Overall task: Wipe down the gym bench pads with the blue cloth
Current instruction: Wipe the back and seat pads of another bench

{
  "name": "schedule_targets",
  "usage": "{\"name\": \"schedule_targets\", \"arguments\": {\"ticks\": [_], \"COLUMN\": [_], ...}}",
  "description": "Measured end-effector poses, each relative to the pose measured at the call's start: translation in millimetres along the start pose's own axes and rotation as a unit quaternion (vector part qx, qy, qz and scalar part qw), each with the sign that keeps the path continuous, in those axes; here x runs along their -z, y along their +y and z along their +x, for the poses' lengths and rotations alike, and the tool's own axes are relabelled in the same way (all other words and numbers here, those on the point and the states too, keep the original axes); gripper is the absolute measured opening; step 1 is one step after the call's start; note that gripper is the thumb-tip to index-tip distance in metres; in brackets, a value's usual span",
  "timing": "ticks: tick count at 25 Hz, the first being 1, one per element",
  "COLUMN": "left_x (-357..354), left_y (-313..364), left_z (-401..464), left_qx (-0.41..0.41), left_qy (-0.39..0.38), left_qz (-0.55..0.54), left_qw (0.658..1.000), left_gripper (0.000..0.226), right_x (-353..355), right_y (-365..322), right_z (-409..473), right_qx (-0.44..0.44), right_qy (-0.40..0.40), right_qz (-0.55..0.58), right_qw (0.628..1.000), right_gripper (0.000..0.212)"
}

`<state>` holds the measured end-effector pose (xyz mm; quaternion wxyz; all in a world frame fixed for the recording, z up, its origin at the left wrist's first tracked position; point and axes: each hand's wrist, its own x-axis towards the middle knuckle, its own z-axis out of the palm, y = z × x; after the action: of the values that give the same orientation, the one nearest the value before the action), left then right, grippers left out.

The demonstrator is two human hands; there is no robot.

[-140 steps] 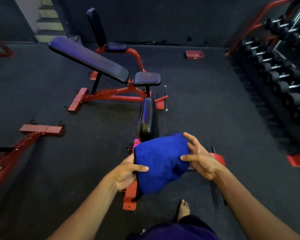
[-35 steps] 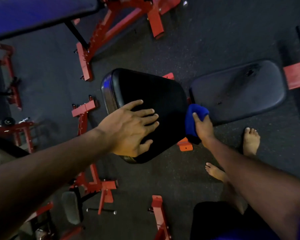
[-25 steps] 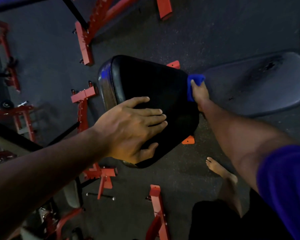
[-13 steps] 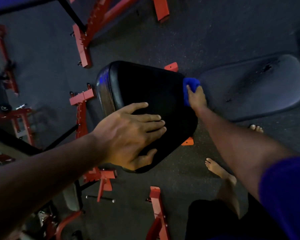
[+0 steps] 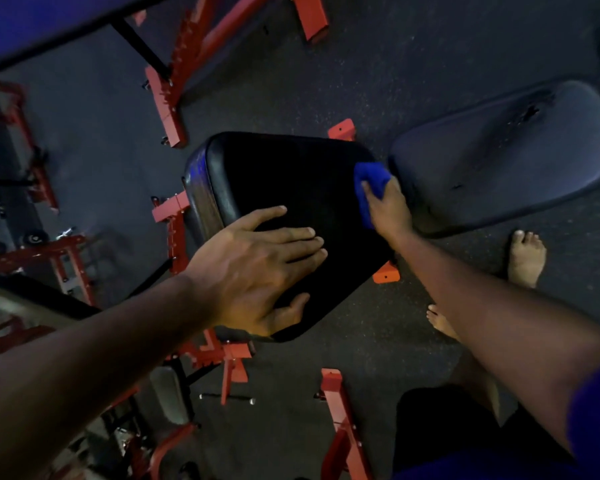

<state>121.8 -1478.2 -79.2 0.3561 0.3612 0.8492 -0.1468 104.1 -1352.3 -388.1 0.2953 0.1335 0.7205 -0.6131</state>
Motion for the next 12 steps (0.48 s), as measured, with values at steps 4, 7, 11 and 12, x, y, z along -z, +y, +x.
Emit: {"name": "schedule_targets", "arguments": {"ticks": [4, 7, 11, 12], "left_x": [-0.5, -0.4, 2.4, 3.9], "left_y": [-1.2, -0.4, 5.3, 6.3], "left_z": [-0.4, -1.7, -1.8, -1.9], "left_qx": [0.004, 0.021, 0.037, 0.043], "left_qy": [0.008, 0.007, 0.001, -0.009], "left_qz": [-0.027, -0.016, -0.009, 0.0], "left_qw": [1.0, 1.0, 0.999, 0.999], "left_gripper": [0.063, 0.061, 0.057, 0.057], "right_x": [6.6, 11.5, 37.0, 46.1], "right_y": [-9.5, -49.8, -44.6, -29.0], "right_z": [56.4, 60.5, 1.5, -15.4], "right_qx": [-0.14, -0.024, 0.075, 0.059], "right_qy": [-0.051, -0.099, -0.088, -0.059], "right_qz": [-0.05, -0.009, 0.057, 0.052], "right_qw": [0.987, 0.995, 0.992, 0.995], "right_gripper": [0.047, 0.04, 0.037, 0.036]}}
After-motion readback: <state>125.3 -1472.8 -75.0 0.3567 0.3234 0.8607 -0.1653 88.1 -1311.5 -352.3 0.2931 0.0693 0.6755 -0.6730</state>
